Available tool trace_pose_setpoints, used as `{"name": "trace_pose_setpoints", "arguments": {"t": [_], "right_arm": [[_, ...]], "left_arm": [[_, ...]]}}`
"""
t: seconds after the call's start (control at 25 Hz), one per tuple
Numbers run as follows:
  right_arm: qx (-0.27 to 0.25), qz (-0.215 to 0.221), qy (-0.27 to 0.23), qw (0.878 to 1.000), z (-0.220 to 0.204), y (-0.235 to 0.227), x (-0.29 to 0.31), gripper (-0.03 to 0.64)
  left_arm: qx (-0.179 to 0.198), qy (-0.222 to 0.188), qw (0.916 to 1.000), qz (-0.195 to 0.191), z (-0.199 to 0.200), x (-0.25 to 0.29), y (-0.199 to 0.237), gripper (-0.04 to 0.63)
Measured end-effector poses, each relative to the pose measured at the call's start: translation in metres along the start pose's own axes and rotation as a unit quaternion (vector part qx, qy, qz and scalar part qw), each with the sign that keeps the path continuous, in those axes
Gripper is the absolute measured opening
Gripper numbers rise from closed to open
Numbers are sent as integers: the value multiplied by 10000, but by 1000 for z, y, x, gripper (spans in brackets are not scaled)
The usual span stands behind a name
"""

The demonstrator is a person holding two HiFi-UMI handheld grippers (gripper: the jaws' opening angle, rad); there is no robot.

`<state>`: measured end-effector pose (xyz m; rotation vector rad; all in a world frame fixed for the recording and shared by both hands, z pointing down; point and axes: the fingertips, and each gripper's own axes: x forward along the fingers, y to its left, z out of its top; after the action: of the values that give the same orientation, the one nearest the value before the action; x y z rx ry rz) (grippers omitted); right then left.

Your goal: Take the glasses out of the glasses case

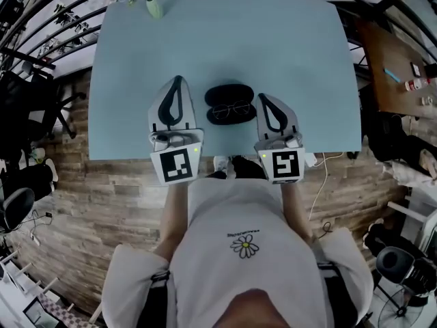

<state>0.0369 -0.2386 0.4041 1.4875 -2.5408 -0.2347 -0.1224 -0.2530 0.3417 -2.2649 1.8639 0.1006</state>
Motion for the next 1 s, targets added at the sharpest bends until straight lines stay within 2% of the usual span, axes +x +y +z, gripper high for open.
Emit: {"name": "trace_pose_setpoints", "arguments": {"t": [0.28,0.4,0.48,0.52,0.56,0.6,0.68,0.76,0.88,1.0], "right_arm": [[91,156,68,9998,-7,-1,7,8],[119,362,124,9992,-11,3,10,9],[51,566,350,9978,-18,7,16,9],[-23,728,505,9961,-23,11,20,34],[-158,946,645,9933,-27,16,25,123],[-345,1212,748,9892,-30,22,29,152],[-733,1799,898,9768,-38,39,36,212],[-1248,2333,1152,9574,-52,54,42,241],[-1982,3017,1593,9189,-79,71,48,242],[-2553,3599,2059,8734,-112,83,47,242]], "left_arm": [[55,48,9999,70,-5,10,3,15],[61,105,9999,120,-11,11,5,17],[51,112,9998,158,-12,13,8,15],[46,120,9998,173,-13,13,8,17],[44,139,9997,187,-14,13,9,15],[42,171,9996,200,-16,13,10,17],[36,246,9994,220,-22,13,11,17],[32,303,9993,227,-28,12,12,17],[41,401,9989,235,-38,11,15,15],[51,480,9985,248,-46,10,17,17]]}}
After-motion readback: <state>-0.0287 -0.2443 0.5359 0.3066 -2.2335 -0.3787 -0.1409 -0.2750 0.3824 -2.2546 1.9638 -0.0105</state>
